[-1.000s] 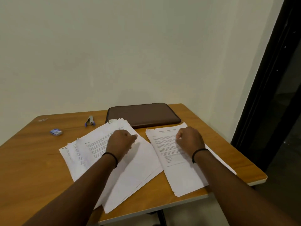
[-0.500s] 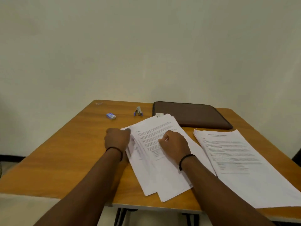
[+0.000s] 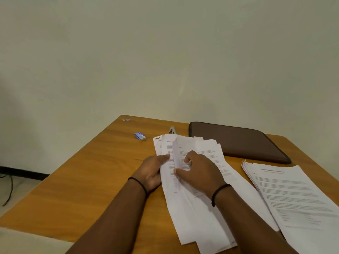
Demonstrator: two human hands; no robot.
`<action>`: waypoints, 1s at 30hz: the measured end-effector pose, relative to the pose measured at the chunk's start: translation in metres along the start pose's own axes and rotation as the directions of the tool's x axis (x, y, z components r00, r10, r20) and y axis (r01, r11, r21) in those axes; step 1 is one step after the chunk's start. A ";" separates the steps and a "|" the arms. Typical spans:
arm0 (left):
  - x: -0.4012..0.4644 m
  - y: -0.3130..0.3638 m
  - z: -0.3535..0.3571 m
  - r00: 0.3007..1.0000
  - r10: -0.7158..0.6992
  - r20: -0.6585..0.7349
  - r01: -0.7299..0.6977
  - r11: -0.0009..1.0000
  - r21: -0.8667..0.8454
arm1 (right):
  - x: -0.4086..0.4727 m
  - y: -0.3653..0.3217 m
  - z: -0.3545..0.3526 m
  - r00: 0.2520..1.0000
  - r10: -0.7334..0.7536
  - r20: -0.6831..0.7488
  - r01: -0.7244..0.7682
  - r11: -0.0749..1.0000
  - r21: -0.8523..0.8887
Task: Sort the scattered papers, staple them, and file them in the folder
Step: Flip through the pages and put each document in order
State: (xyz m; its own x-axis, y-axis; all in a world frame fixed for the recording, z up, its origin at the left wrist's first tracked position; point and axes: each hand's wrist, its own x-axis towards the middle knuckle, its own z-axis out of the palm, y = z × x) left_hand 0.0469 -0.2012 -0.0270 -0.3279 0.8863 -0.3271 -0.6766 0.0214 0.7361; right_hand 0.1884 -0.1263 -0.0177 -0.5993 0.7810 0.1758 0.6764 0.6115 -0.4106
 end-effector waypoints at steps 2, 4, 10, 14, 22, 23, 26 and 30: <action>0.003 0.003 -0.005 1.000 -0.009 0.027 0.010 1.000 -0.014 | 0.002 -0.007 0.002 0.998 -0.015 -0.067 0.019 0.998 0.061; 0.008 0.005 -0.007 1.000 -0.009 0.014 0.009 1.000 0.003 | 0.001 -0.008 0.008 0.988 0.004 -0.152 0.021 0.986 0.163; 0.021 0.011 -0.009 1.000 0.017 0.014 -0.017 0.999 0.032 | 0.002 0.002 0.024 0.940 0.101 -0.326 0.034 0.923 0.382; 0.024 0.008 -0.011 1.000 -0.006 0.014 0.006 0.998 0.069 | 0.003 0.007 0.030 0.948 0.157 -0.276 0.013 0.851 0.525; 0.024 0.005 -0.011 1.000 0.004 -0.008 -0.003 0.996 0.093 | -0.001 0.001 0.035 0.943 0.160 -0.292 0.027 0.837 0.547; 0.023 0.006 -0.010 1.000 0.013 -0.006 -0.012 0.995 0.097 | 0.000 0.002 0.036 0.941 0.165 -0.296 0.025 0.837 0.546; 0.021 0.005 -0.006 0.999 0.045 -0.001 -0.045 0.992 0.114 | 0.004 0.003 0.036 0.937 0.184 -0.298 0.004 0.846 0.533; 0.017 0.004 -0.003 0.997 0.075 0.022 -0.078 0.988 0.132 | 0.002 0.004 0.035 0.940 0.147 -0.307 0.028 0.866 0.500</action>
State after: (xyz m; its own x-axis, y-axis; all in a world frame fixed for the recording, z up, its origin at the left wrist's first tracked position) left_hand 0.0364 -0.1874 -0.0319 -0.3636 0.8952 -0.2577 -0.5564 0.0132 0.8308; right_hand 0.1748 -0.1273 -0.0507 -0.3331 0.8631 0.3797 0.3544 0.4877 -0.7978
